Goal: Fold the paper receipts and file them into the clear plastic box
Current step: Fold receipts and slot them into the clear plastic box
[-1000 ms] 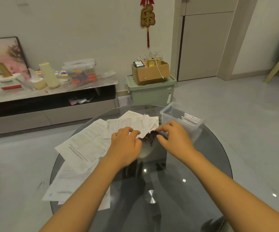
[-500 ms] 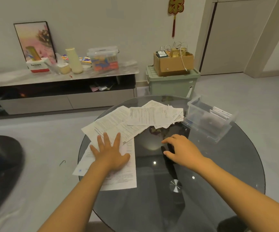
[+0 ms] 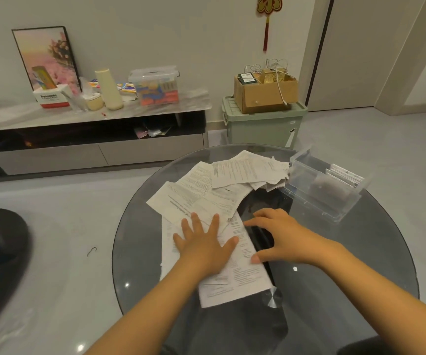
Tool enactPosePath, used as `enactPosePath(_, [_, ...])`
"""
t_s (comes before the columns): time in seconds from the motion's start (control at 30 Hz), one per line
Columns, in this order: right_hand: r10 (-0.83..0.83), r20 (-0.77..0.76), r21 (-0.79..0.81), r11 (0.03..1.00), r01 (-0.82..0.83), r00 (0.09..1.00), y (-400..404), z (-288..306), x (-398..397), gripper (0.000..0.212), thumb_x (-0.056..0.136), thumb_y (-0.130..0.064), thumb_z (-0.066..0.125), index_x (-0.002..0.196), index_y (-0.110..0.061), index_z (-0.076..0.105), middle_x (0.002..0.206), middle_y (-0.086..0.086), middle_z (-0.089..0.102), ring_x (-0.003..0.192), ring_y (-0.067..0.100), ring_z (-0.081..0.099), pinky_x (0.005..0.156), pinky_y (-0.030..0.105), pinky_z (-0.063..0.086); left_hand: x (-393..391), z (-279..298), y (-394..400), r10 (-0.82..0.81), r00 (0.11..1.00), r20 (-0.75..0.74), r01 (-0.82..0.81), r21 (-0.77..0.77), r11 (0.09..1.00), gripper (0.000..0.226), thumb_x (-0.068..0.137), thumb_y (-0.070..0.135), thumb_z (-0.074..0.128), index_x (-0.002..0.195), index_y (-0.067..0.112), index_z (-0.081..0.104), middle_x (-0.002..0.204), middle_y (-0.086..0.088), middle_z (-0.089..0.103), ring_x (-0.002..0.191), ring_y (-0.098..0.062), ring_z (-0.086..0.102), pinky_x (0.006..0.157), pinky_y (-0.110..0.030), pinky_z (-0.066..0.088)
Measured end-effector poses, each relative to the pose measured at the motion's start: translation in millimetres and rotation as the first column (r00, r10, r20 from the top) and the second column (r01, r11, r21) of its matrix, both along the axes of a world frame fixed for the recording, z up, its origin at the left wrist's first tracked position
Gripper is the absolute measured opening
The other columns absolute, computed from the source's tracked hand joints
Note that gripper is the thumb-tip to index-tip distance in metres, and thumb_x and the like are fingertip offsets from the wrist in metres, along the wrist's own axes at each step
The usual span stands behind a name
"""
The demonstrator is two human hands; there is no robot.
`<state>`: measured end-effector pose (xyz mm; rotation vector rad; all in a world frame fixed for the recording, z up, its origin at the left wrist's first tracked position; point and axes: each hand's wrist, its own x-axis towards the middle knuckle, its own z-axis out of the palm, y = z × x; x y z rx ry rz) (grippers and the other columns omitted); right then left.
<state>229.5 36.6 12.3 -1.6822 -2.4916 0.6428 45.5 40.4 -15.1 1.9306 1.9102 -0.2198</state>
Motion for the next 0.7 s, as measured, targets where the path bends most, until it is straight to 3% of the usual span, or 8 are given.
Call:
enactPosePath(0.17, [-0.014, 0.018, 0.037, 0.999, 0.013, 1.000, 2, -3, 12, 0.076, 0.075, -0.053, 0.069, 0.140, -0.033, 0.035, 0.144, -0.012, 0.031, 0.131, 0.012, 0.023, 0.111, 0.031, 0.023, 20, 6, -6, -0.101, 0.995, 0.003, 0.100, 0.135, 0.986, 0.067, 0.095, 0.056, 0.031, 0.150, 0.028, 0.007, 0.157, -0.007, 0.010, 0.140, -0.034, 0.011, 0.110, -0.048, 0.015])
enactPosePath(0.33, [-0.030, -0.017, 0.041, 0.999, 0.031, 0.999, 2, -6, 11, 0.069, 0.078, -0.047, 0.068, 0.138, -0.035, 0.038, 0.141, -0.014, 0.038, 0.131, 0.011, 0.025, 0.111, 0.032, 0.024, 19, 6, -6, -0.201, 0.980, 0.002, 0.189, 0.337, 0.922, 0.050, 0.094, 0.047, 0.043, 0.138, 0.025, 0.037, 0.131, 0.000, 0.039, 0.121, -0.021, 0.034, 0.100, -0.035, 0.022])
enactPosePath(0.47, [-0.027, -0.023, 0.056, 0.998, 0.028, 0.999, 2, -6, 6, 0.054, 0.081, -0.044, 0.066, 0.132, -0.038, 0.047, 0.136, -0.013, 0.042, 0.127, 0.011, 0.030, 0.108, 0.031, 0.025, 17, 14, -6, -0.234, 0.972, 0.037, 0.201, 0.390, 0.899, 0.033, 0.098, 0.040, 0.040, 0.120, 0.027, 0.060, 0.116, 0.004, 0.052, 0.110, -0.016, 0.044, 0.094, -0.031, 0.021])
enactPosePath(0.57, [-0.024, -0.010, 0.115, 0.993, 0.025, 1.000, 5, -4, 5, 0.032, 0.086, -0.043, 0.061, 0.116, -0.032, 0.062, 0.132, -0.012, 0.046, 0.123, 0.009, 0.035, 0.106, 0.028, 0.027, 15, 22, -8, -0.251, 0.964, 0.089, 0.192, 0.417, 0.889, 0.029, 0.098, 0.036, 0.042, 0.106, 0.026, 0.067, 0.110, 0.006, 0.058, 0.104, -0.013, 0.048, 0.092, -0.030, 0.023])
enactPosePath(0.63, [-0.045, -0.088, 0.094, 0.994, 0.054, 0.995, 7, -2, 6, 0.024, 0.087, -0.039, 0.060, 0.105, -0.025, 0.068, 0.126, -0.012, 0.054, 0.118, 0.008, 0.044, 0.104, 0.030, 0.033, 11, 27, -11, -0.255, 0.953, 0.165, 0.163, 0.431, 0.888, 0.025, 0.095, 0.038, 0.046, 0.098, 0.025, 0.068, 0.104, 0.008, 0.060, 0.097, -0.011, 0.052, 0.089, -0.027, 0.028])
enactPosePath(0.7, [-0.080, -0.193, -0.011, 0.997, 0.079, 0.978, 8, 2, 8, 0.024, 0.088, -0.034, 0.060, 0.102, -0.016, 0.068, 0.113, -0.007, 0.064, 0.105, 0.011, 0.056, 0.096, 0.034, 0.043, 4, 35, -13, -0.209, 0.937, 0.278, 0.084, 0.404, 0.911, 0.021, 0.091, 0.040, 0.051, 0.090, 0.025, 0.067, 0.091, 0.011, 0.064, 0.086, -0.009, 0.057, 0.077, -0.024, 0.039])
